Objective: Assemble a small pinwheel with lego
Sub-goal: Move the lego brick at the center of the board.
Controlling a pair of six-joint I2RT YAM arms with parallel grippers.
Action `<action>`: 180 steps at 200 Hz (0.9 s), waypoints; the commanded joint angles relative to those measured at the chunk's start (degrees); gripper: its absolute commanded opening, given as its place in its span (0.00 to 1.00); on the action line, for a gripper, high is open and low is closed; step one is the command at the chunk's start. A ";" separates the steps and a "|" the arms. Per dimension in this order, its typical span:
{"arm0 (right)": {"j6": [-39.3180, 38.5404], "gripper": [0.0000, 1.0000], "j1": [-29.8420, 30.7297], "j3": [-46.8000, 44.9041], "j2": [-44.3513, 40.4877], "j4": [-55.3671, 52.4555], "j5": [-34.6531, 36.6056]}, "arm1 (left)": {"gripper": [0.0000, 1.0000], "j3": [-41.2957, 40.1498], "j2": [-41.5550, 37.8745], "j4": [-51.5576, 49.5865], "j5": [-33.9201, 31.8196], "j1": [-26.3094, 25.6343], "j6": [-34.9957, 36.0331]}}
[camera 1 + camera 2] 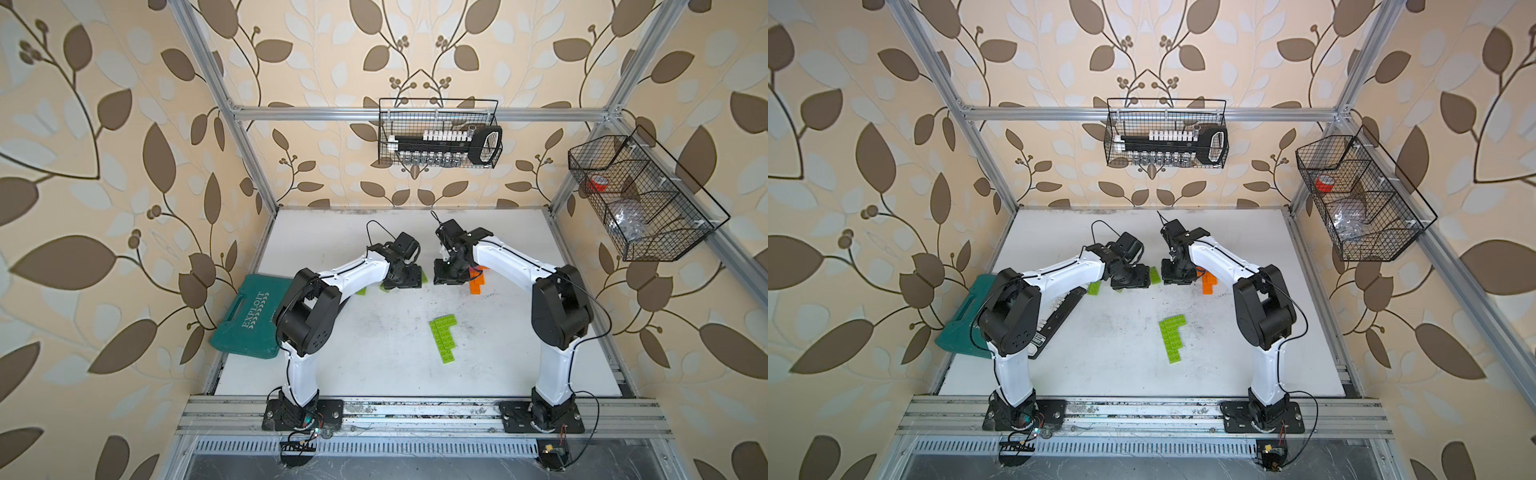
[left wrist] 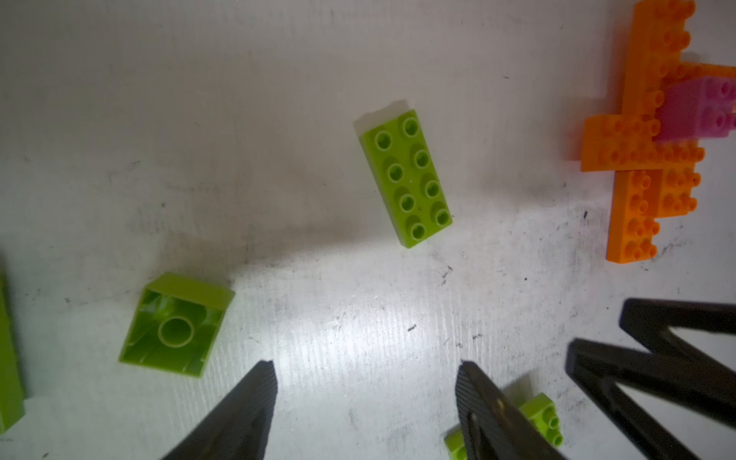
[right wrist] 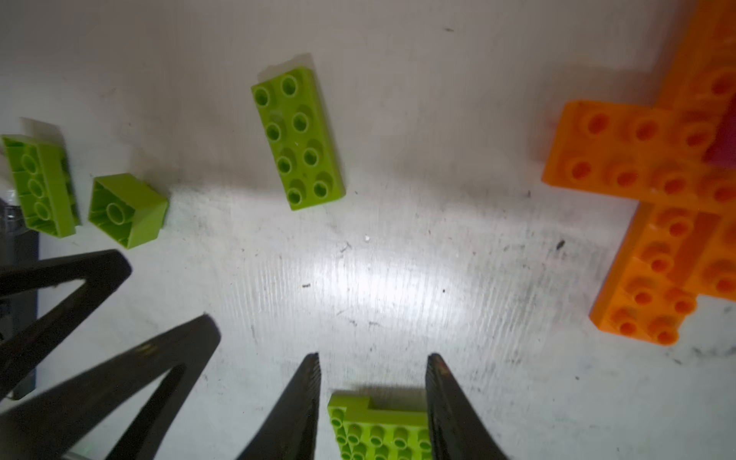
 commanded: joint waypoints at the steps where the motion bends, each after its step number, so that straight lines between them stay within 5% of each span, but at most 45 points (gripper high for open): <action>1: -2.56 0.47 1.20 7.00 5.14 -3.57 1.49 | 0.73 -2.06 -4.32 1.25 2.88 4.15 -0.27; 99: -6.37 0.56 2.96 36.97 27.91 -15.10 6.09 | 0.72 -8.48 -9.91 3.02 5.71 9.73 0.38; 180: -7.57 0.40 3.80 40.69 31.97 -17.31 6.48 | 0.70 -9.69 -10.00 3.65 6.50 9.99 0.26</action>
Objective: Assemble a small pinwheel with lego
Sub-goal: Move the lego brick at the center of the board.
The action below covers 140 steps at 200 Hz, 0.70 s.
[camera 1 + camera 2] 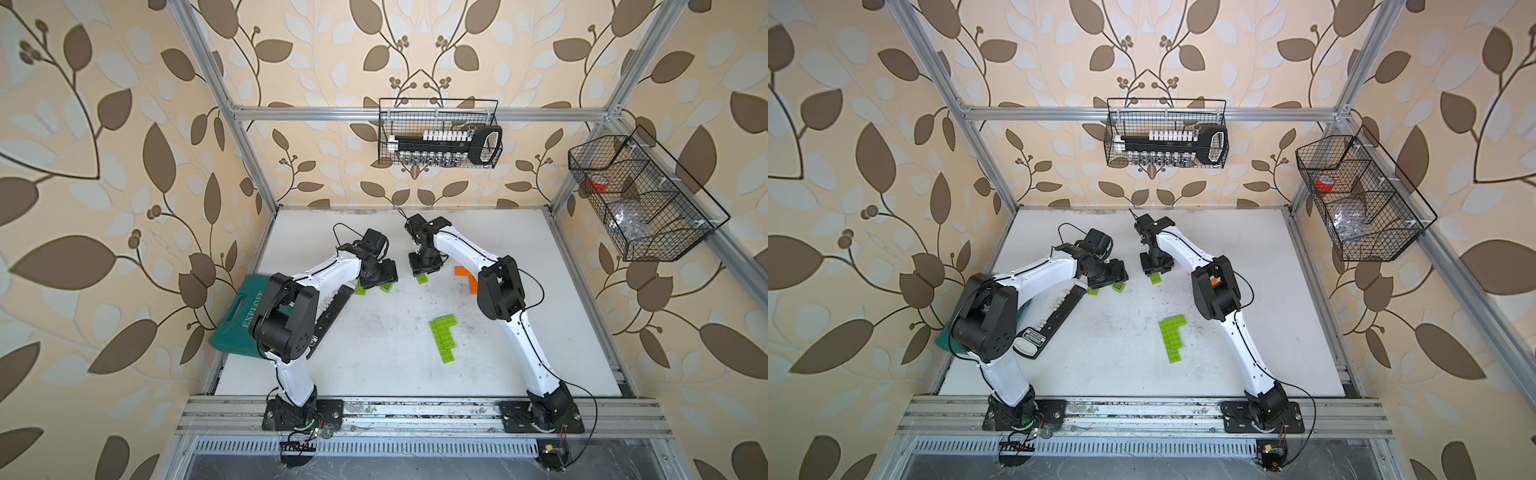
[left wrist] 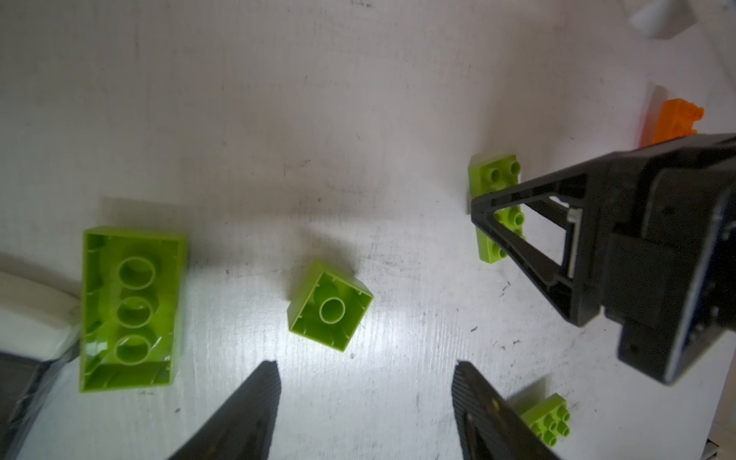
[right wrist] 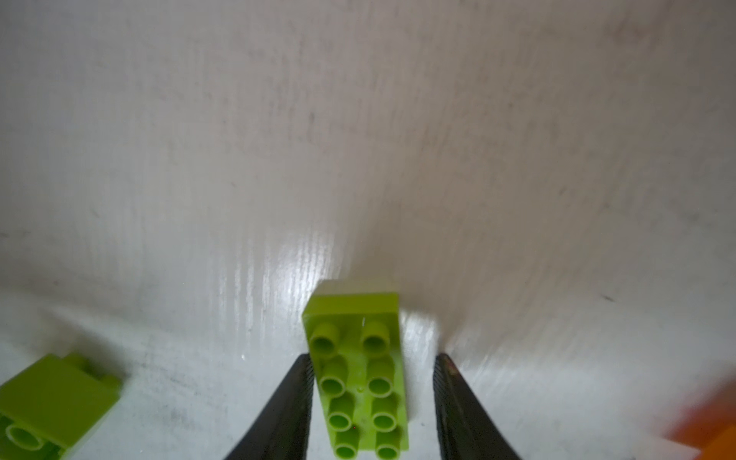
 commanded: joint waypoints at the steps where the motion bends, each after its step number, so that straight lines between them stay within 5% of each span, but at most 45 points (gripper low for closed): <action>1: -0.79 0.40 0.88 1.46 2.12 -2.27 1.38 | 0.70 -0.56 -3.02 0.65 0.99 0.85 0.43; 58: -0.38 0.28 1.94 -2.69 0.66 -0.73 0.60 | 0.70 -2.89 -5.15 1.04 0.94 0.85 0.03; 140: 3.63 0.26 7.08 -13.92 -7.89 1.64 0.13 | 0.70 -14.42 -16.67 2.03 3.02 0.51 -3.41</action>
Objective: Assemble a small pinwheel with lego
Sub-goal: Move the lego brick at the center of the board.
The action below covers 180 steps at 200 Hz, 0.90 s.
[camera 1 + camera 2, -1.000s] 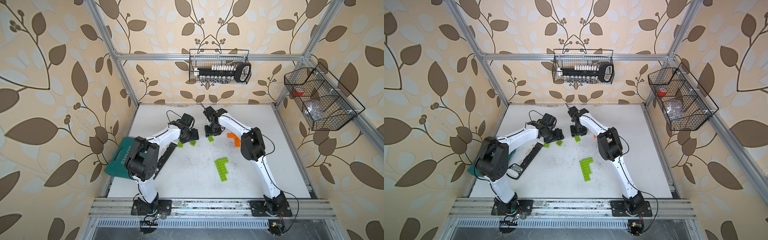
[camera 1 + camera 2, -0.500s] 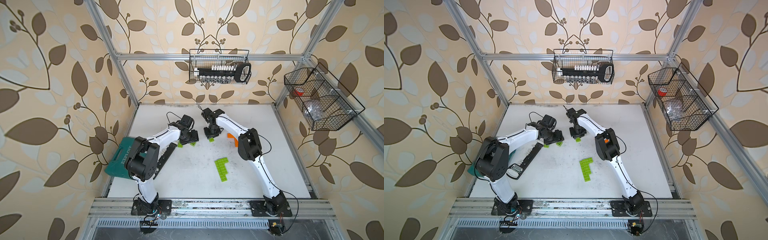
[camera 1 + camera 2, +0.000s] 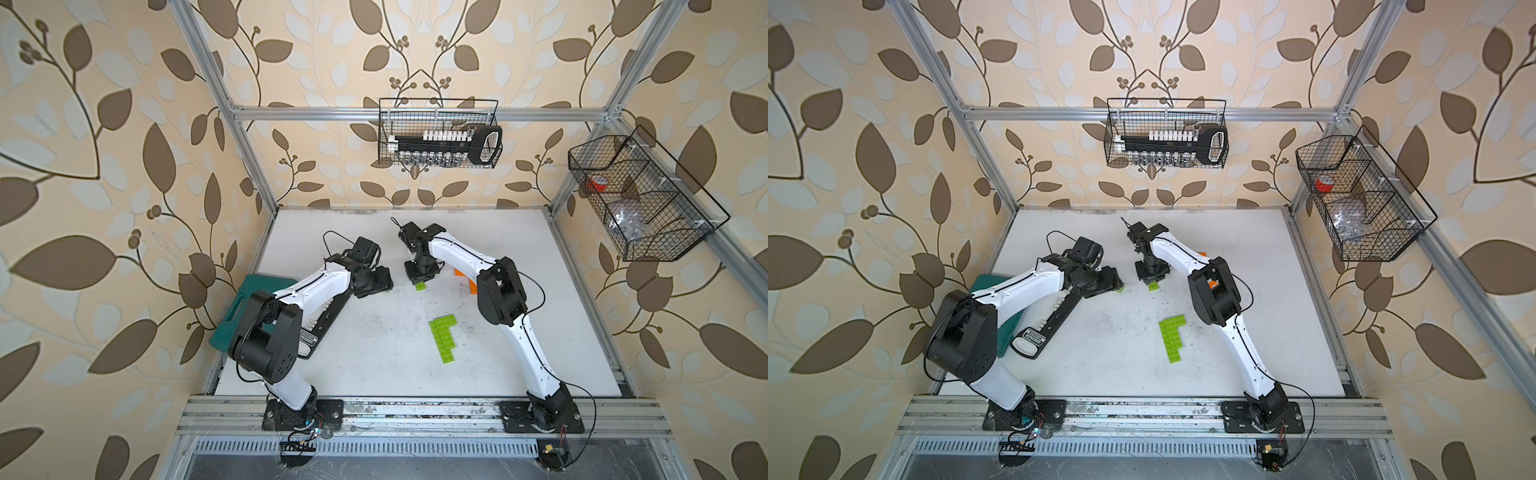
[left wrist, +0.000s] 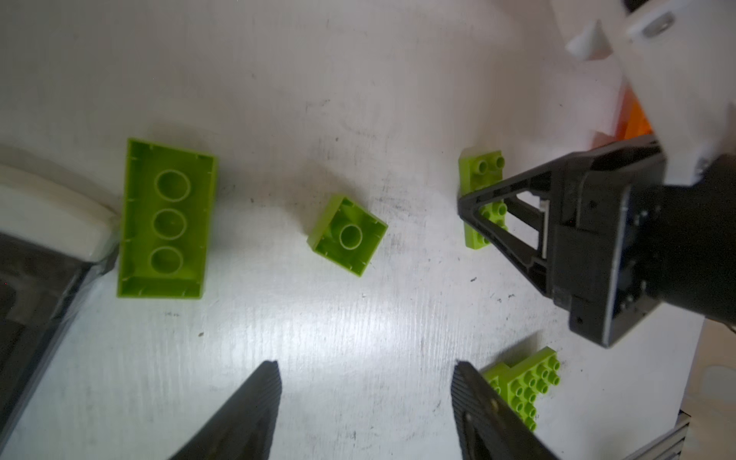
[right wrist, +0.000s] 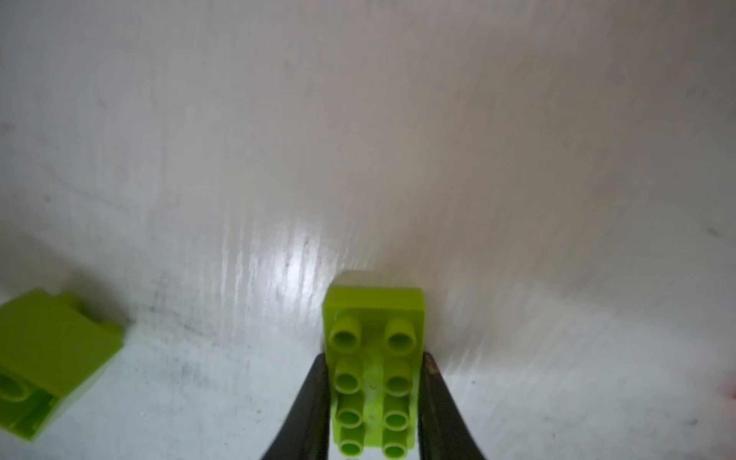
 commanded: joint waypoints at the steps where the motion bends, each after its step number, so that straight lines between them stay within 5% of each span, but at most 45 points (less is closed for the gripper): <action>1: 2.70 0.26 2.98 -4.49 -2.97 -0.87 -0.59 | 0.70 -3.80 -5.69 0.33 1.44 0.18 -1.90; 59: 4.75 0.26 9.03 -14.63 -9.47 1.83 -1.23 | 0.71 -19.70 -18.30 4.64 3.37 -2.49 -6.32; 118: 6.00 0.26 12.73 -22.86 -13.78 3.97 -1.90 | 0.74 -25.61 -23.41 9.81 0.38 -10.97 -9.65; 180: 5.82 0.45 12.67 -25.64 -19.56 4.80 -2.32 | 0.76 -28.08 -21.28 19.83 6.29 -11.17 -11.65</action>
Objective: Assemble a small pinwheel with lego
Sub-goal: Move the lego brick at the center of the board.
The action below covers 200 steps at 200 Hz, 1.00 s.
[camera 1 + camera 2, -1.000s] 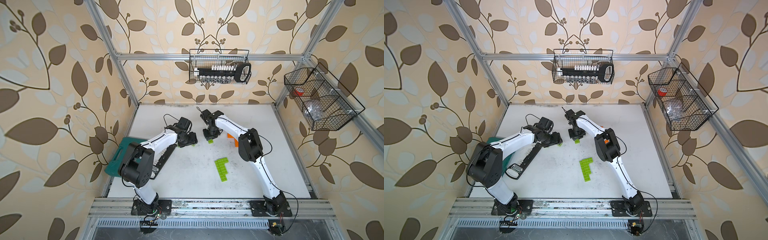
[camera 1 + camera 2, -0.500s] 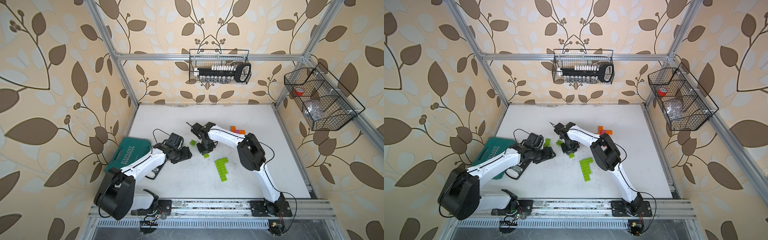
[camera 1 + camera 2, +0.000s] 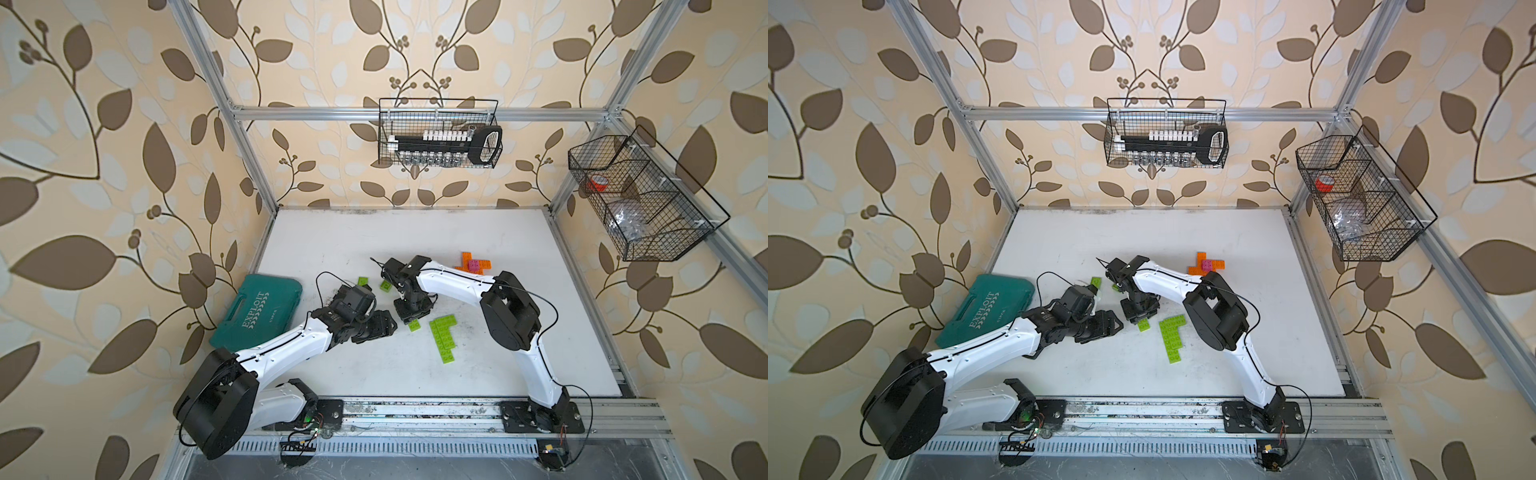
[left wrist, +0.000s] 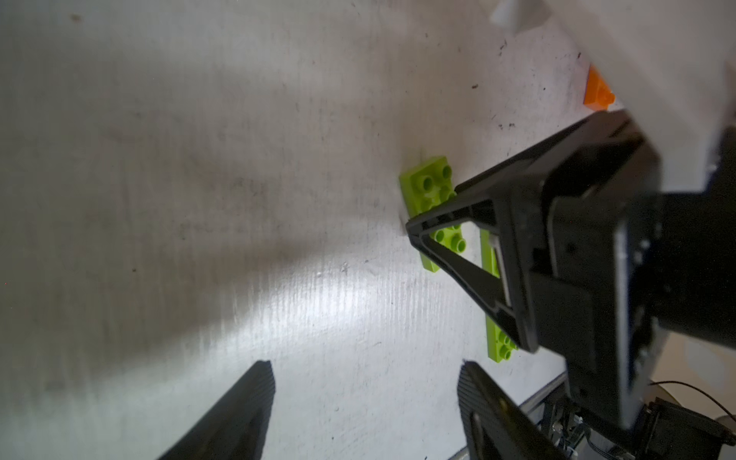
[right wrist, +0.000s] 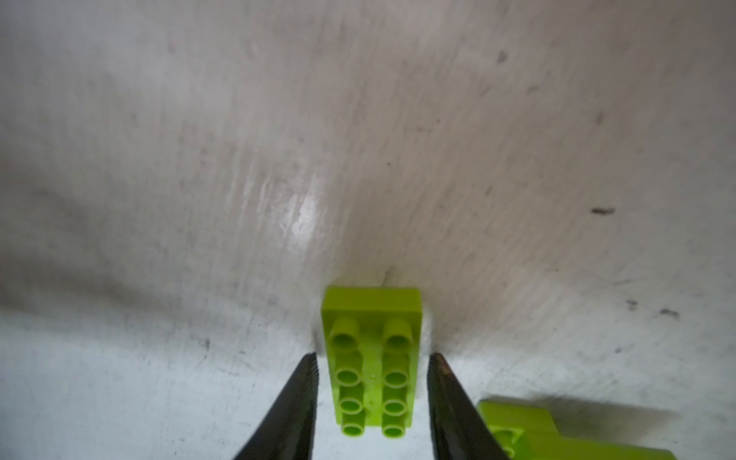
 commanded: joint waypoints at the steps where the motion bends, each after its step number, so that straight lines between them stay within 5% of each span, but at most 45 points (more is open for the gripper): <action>1: 0.19 0.45 -0.08 -1.98 -5.05 0.48 -0.39 | 0.76 -0.16 0.68 6.87 3.35 -0.17 -0.87; 31: 0.55 0.43 -0.05 -6.16 -9.12 1.35 0.65 | 0.75 -0.19 2.65 10.39 4.71 0.08 -1.35; 99: 1.80 0.16 -0.04 -10.05 -9.62 3.54 0.74 | 0.63 -5.09 9.57 26.72 9.94 5.51 -8.80; 200: 1.50 0.14 -0.09 -9.46 -5.86 3.67 0.04 | 0.63 -5.26 9.74 23.74 9.58 7.39 -7.88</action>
